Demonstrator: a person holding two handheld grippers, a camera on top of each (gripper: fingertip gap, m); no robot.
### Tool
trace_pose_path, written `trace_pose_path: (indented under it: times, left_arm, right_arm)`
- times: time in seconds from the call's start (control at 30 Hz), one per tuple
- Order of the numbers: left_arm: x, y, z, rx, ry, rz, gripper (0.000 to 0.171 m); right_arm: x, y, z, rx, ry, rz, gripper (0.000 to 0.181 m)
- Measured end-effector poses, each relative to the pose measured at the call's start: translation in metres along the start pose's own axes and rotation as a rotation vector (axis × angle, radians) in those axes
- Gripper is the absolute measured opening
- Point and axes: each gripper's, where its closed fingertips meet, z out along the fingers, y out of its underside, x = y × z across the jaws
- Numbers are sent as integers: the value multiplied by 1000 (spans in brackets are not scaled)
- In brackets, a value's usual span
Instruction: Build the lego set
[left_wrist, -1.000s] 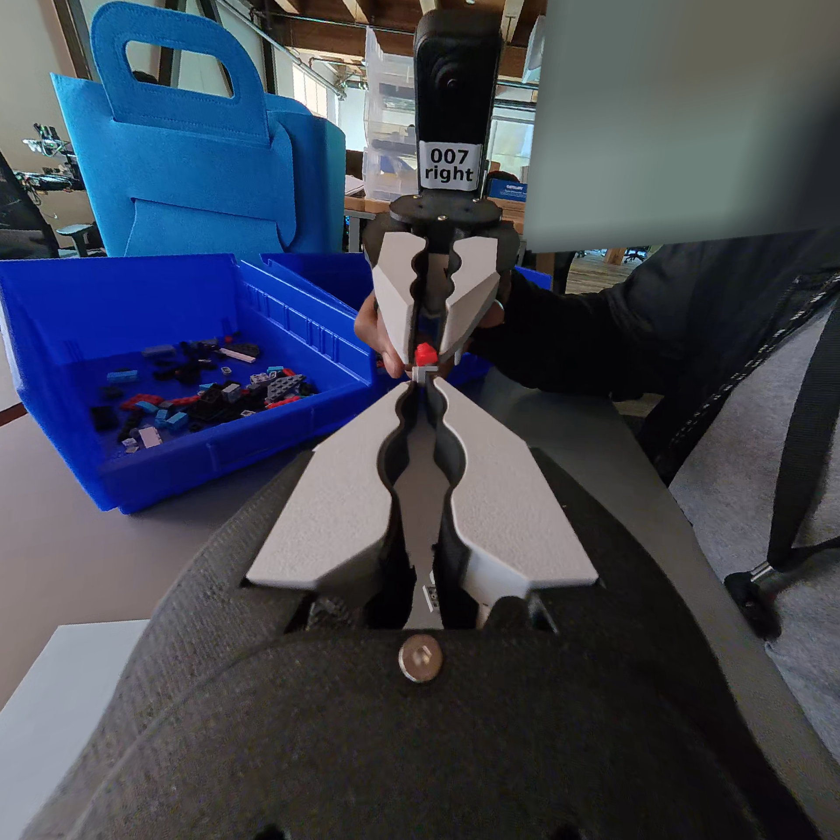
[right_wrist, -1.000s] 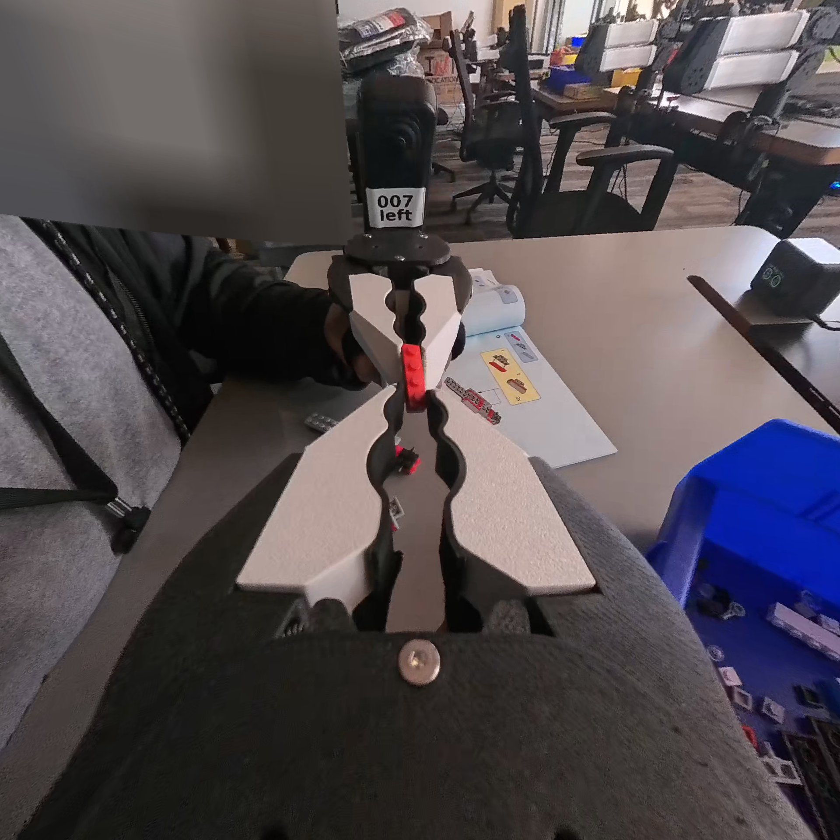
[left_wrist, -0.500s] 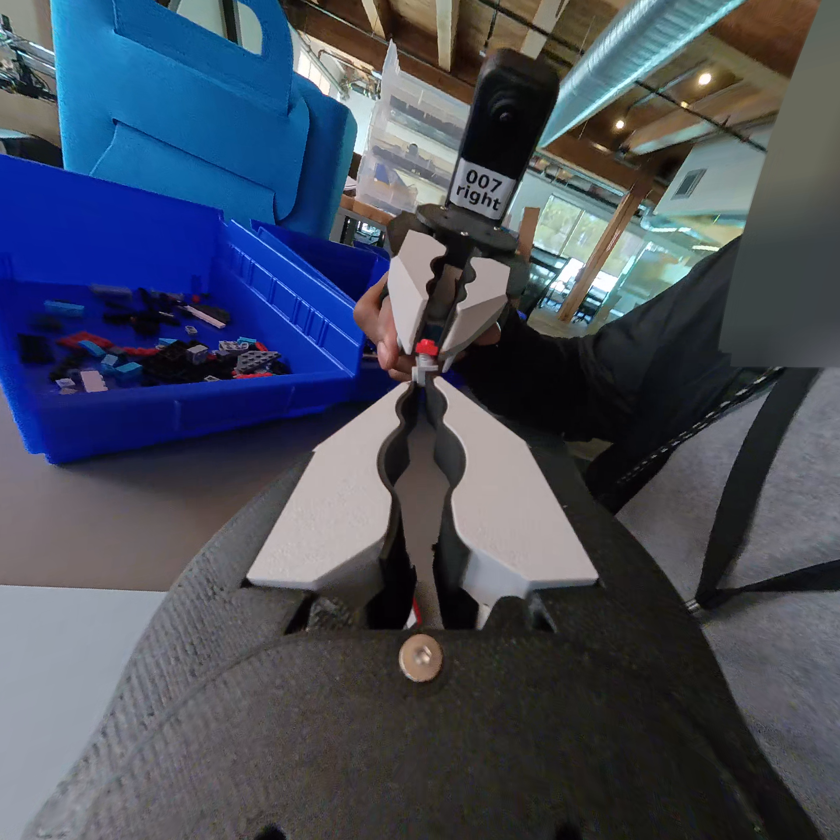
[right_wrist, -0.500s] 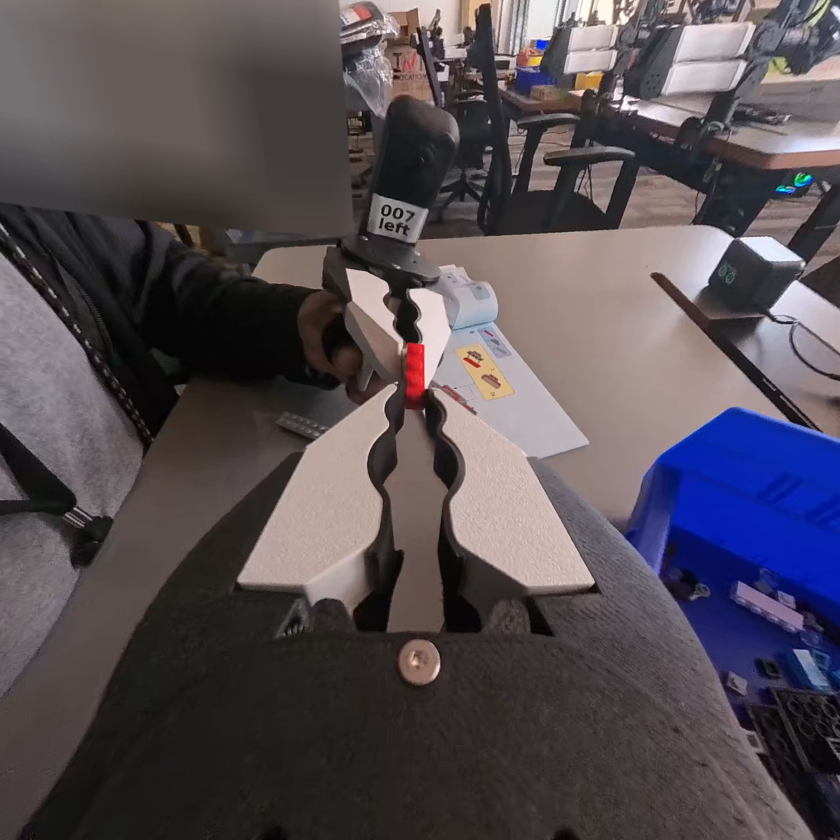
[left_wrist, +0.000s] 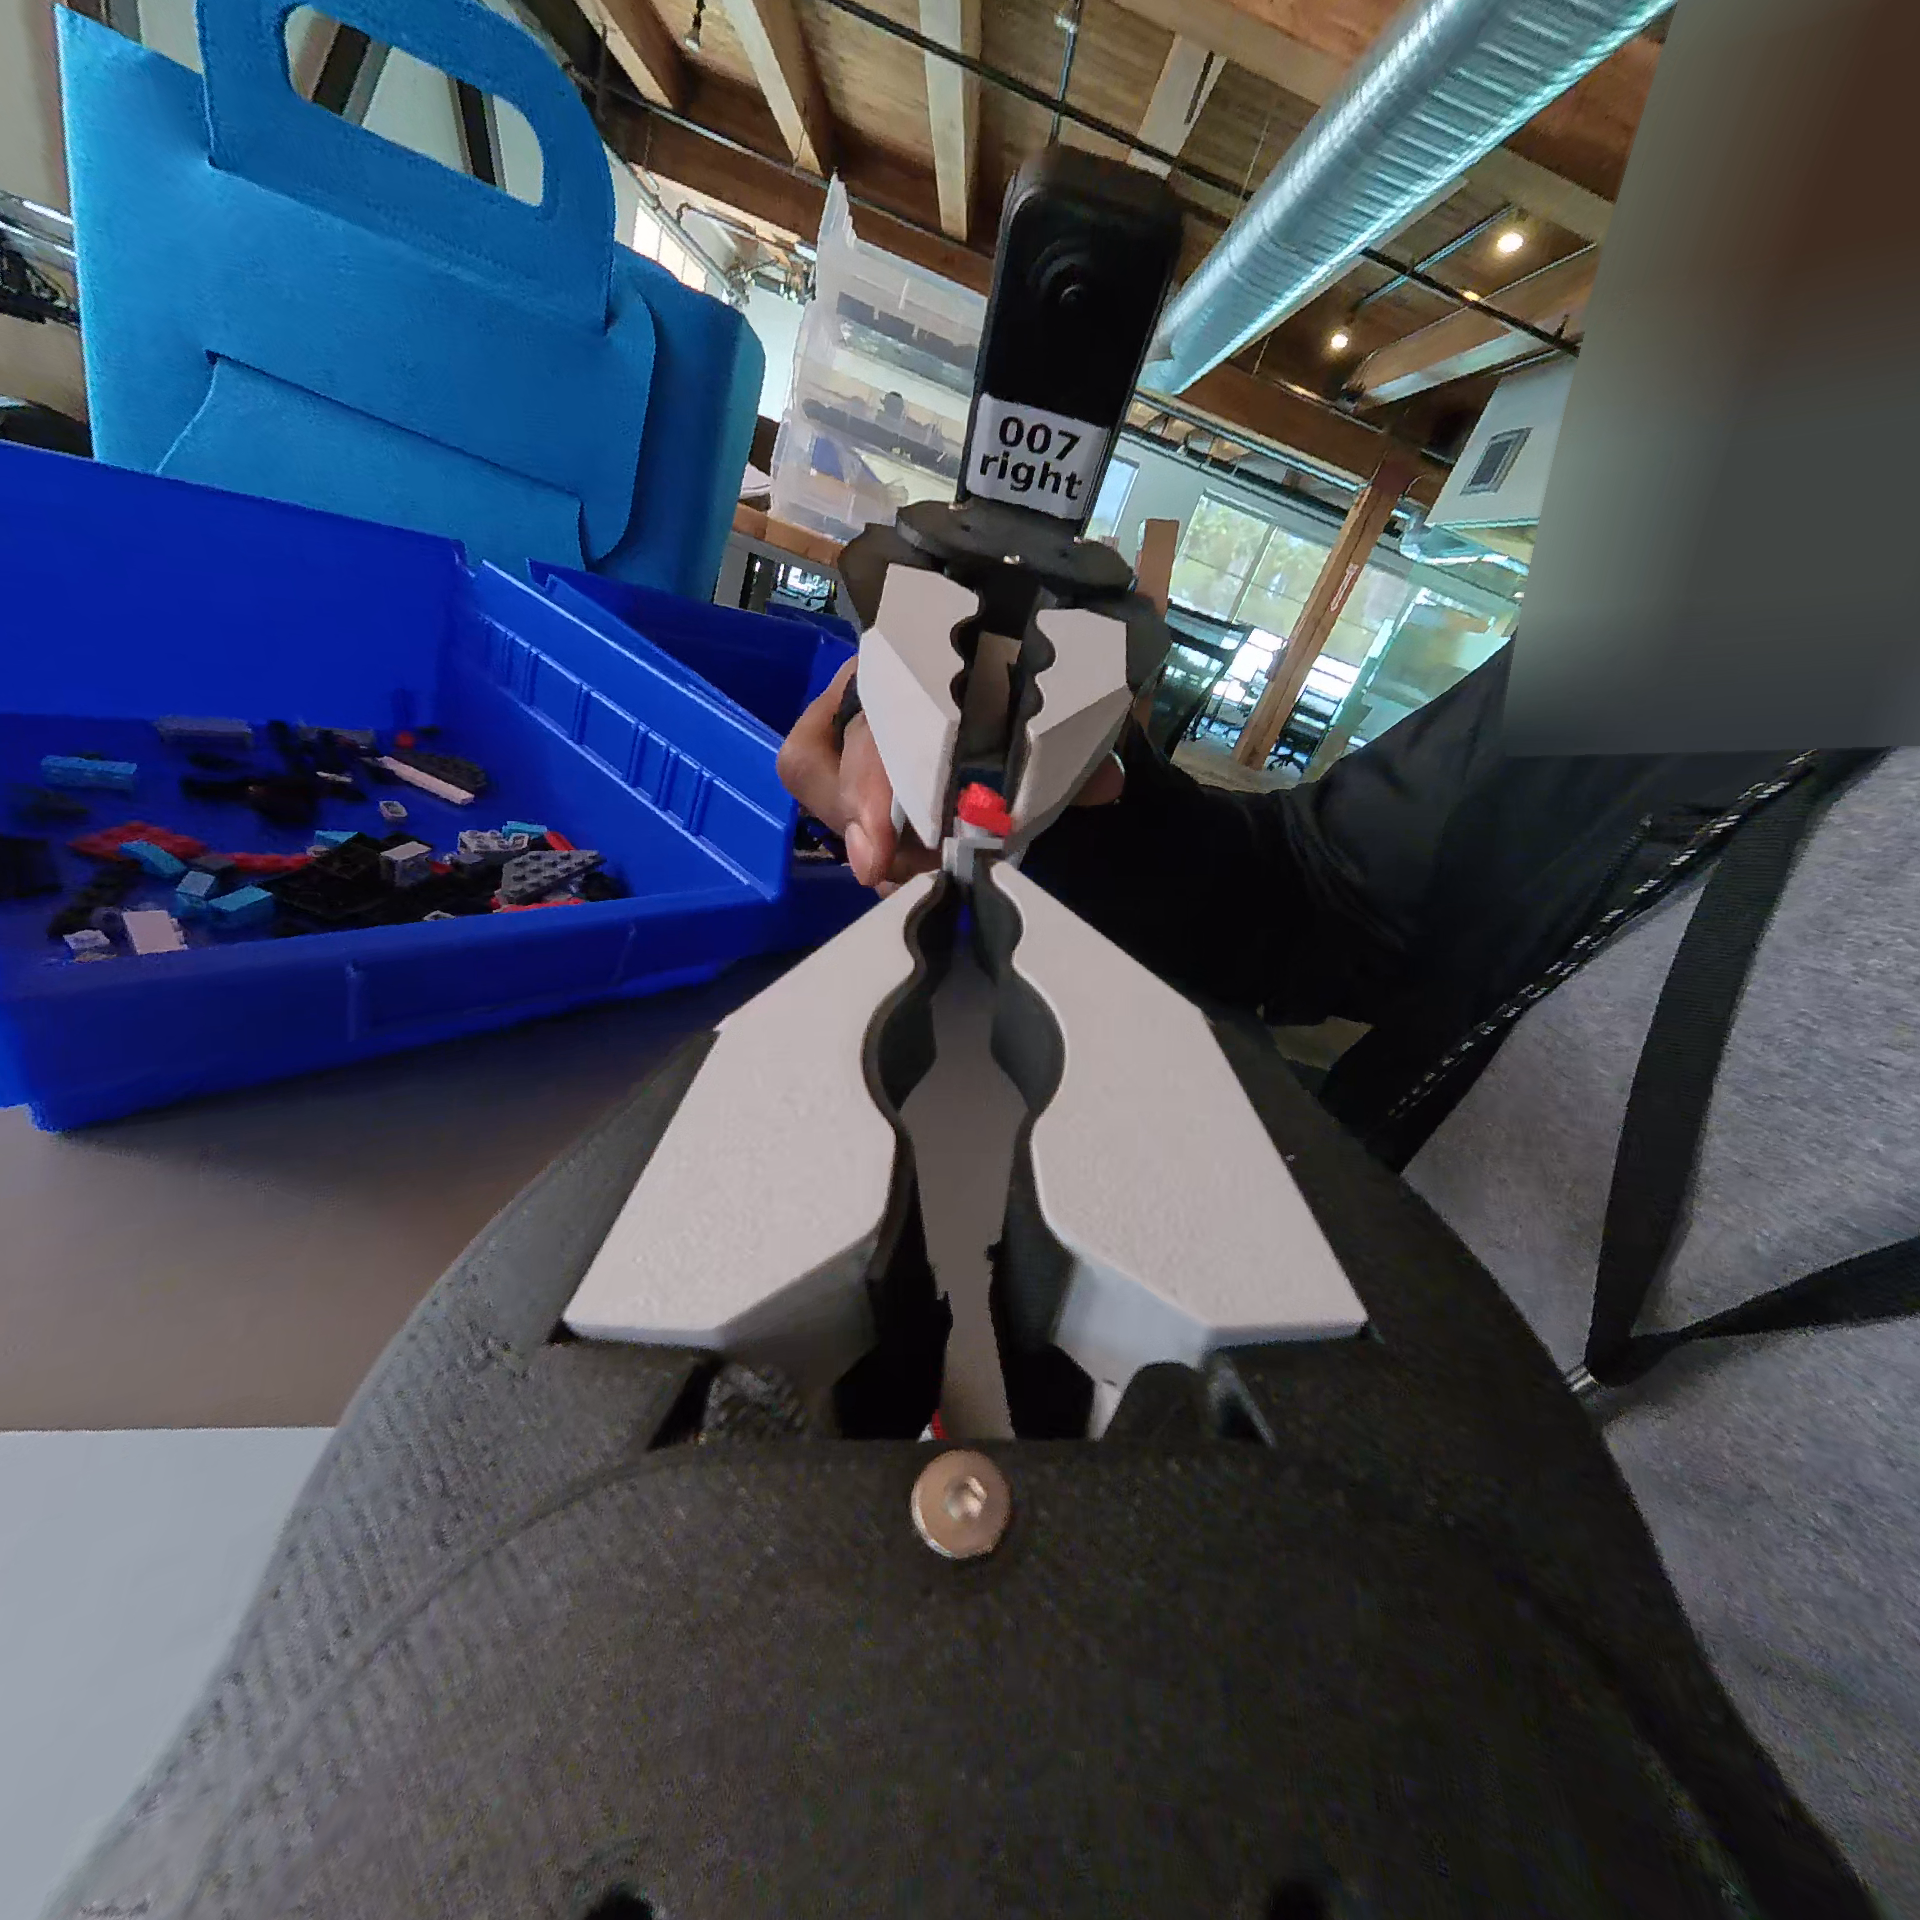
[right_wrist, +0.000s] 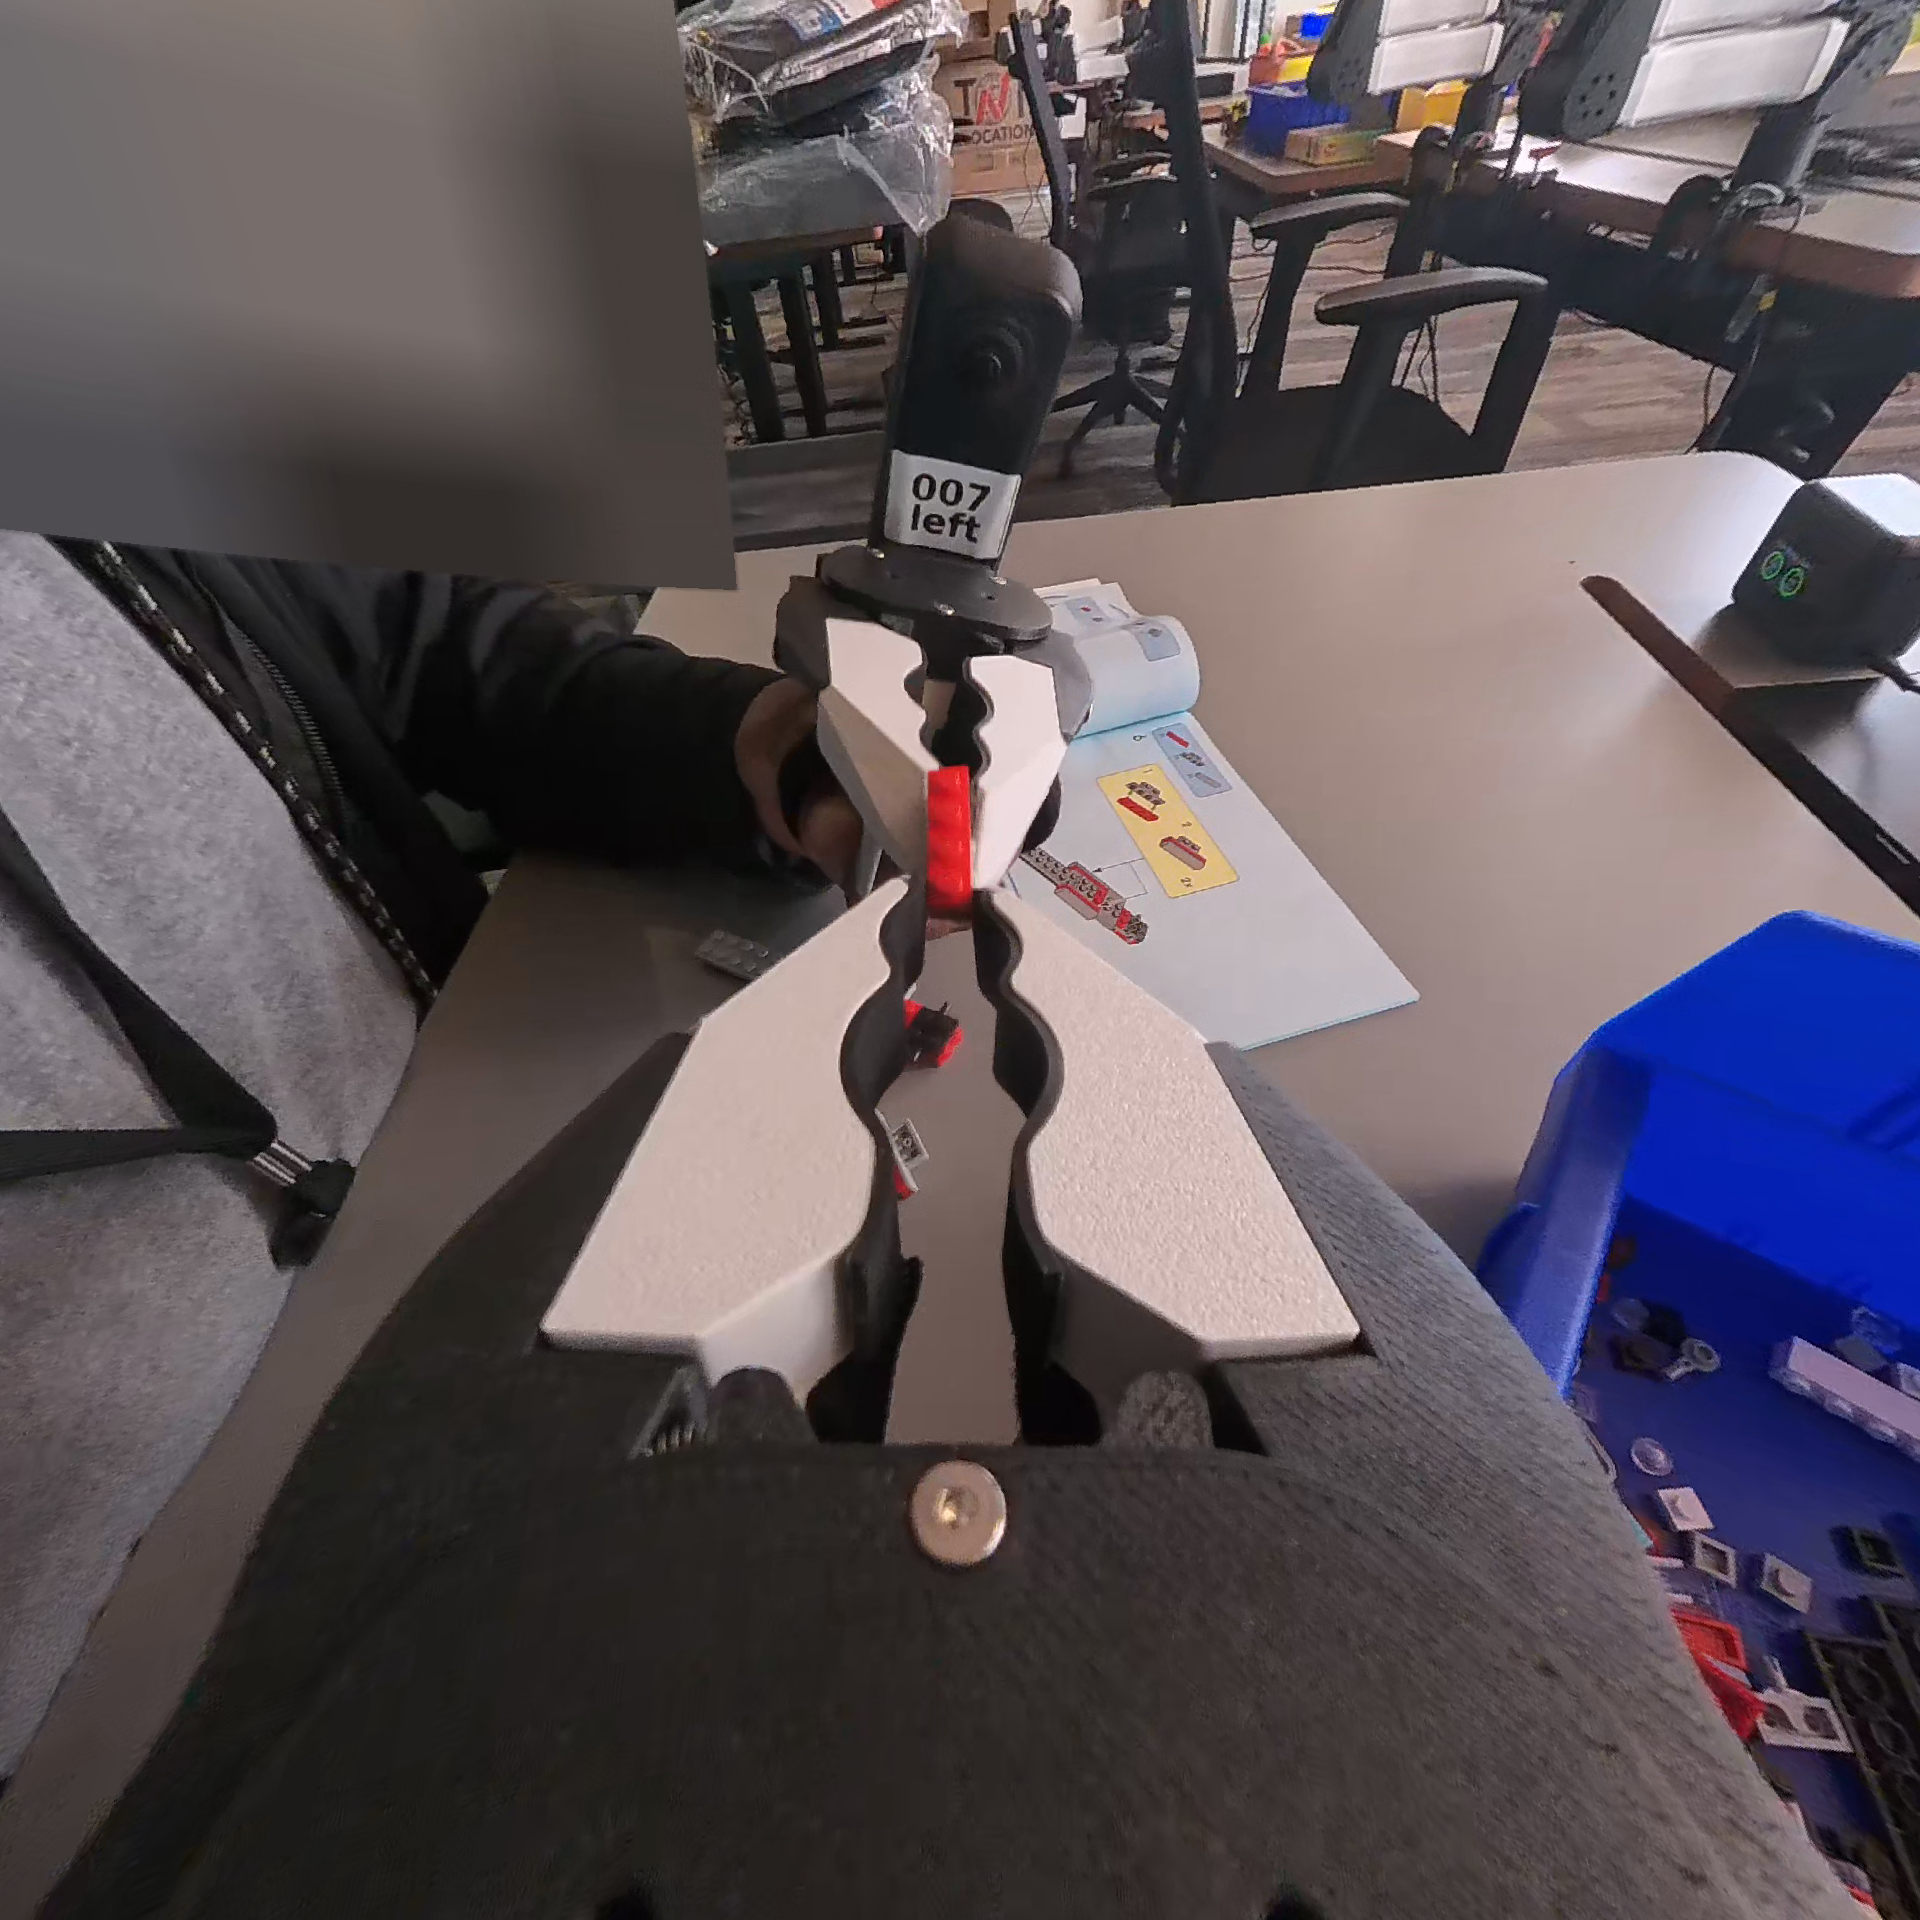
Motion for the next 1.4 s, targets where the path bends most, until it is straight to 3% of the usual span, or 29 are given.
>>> trace_pose_path:
  times: [0.4, 0.6, 0.73, 0.93, 1.4]
  left_arm:
    - [1, -3, 0, 43, 27, -32, 2]
    - [-4, -5, -3, 54, 17, -51, 2]
    - [-10, -1, -3, 31, -20, -48, 2]
    - [-11, 2, -2, 5, -41, -44, 1]
    - [-10, 9, 2, -45, -55, -5, 2]
  right_arm:
    - [-2, -1, 0, 7, -5, -15, 24]
    - [9, -5, -4, 64, 127, -288, 42]
    - [6, -12, -7, 89, 224, -521, 37]
    - [6, -4, 0, -7, 292, -675, 27]
    - [5, 2, 8, -54, 308, -711, 17]
